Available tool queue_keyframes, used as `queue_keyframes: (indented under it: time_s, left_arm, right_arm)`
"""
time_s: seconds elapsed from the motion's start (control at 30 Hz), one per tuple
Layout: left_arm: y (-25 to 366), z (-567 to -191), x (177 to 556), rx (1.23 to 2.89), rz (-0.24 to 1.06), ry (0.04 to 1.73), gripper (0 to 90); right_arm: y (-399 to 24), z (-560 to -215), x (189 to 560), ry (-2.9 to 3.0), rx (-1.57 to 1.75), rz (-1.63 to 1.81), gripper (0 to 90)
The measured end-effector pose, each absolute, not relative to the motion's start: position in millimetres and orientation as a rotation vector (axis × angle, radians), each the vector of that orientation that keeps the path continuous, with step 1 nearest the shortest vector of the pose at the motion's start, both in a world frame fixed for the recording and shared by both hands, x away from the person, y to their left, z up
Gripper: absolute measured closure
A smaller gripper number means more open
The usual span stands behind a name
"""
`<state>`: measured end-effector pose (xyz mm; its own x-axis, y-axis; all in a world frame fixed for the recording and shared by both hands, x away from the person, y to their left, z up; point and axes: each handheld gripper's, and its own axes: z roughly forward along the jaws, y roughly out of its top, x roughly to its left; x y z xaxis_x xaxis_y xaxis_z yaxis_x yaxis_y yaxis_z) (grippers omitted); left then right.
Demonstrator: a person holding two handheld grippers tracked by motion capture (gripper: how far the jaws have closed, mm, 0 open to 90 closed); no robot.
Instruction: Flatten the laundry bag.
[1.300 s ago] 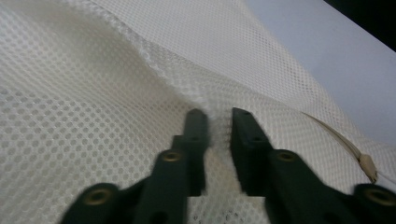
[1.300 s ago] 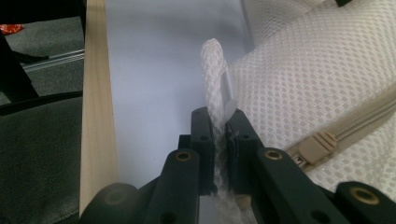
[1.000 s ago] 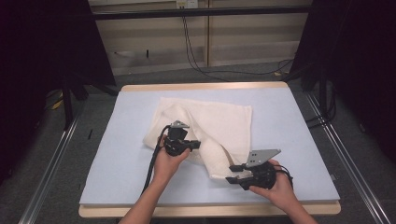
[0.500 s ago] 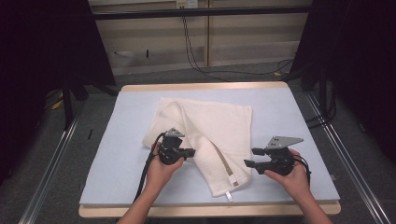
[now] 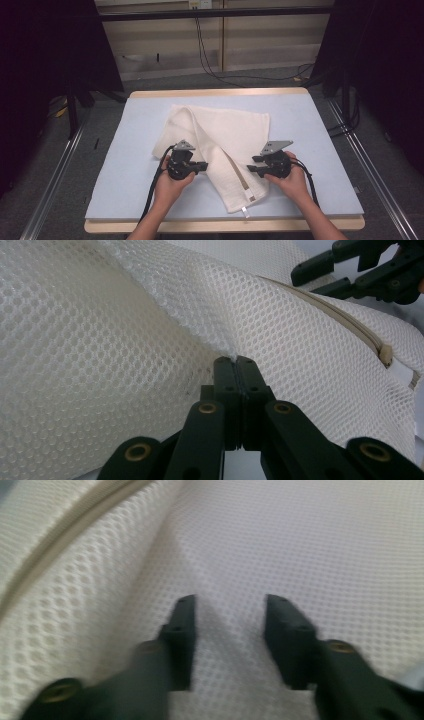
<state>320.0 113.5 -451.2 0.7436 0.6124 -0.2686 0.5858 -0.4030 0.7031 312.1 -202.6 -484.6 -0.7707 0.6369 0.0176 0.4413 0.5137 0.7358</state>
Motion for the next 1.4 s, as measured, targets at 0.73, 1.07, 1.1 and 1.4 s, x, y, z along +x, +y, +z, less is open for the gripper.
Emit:
queue_keyframes:
  time_s: [0.73,1.07,1.1,1.4]
  left_arm:
    - [98,-443,306,2.079,0.059,0.807,89.1]
    - [110,-443,302,2.08,0.062,0.816,81.0]
    - [116,-443,303,2.079,0.071,0.828,77.8]
    - [168,-438,308,2.037,0.131,0.968,70.4]
  right_arm:
    - [-227,-473,332,2.261,1.191,1.066,77.3]
    - [-196,-460,319,2.344,1.077,1.267,78.9]
    - [-194,-461,318,2.363,1.063,1.262,80.8]
    - [-193,-470,310,2.433,1.023,1.282,85.1]
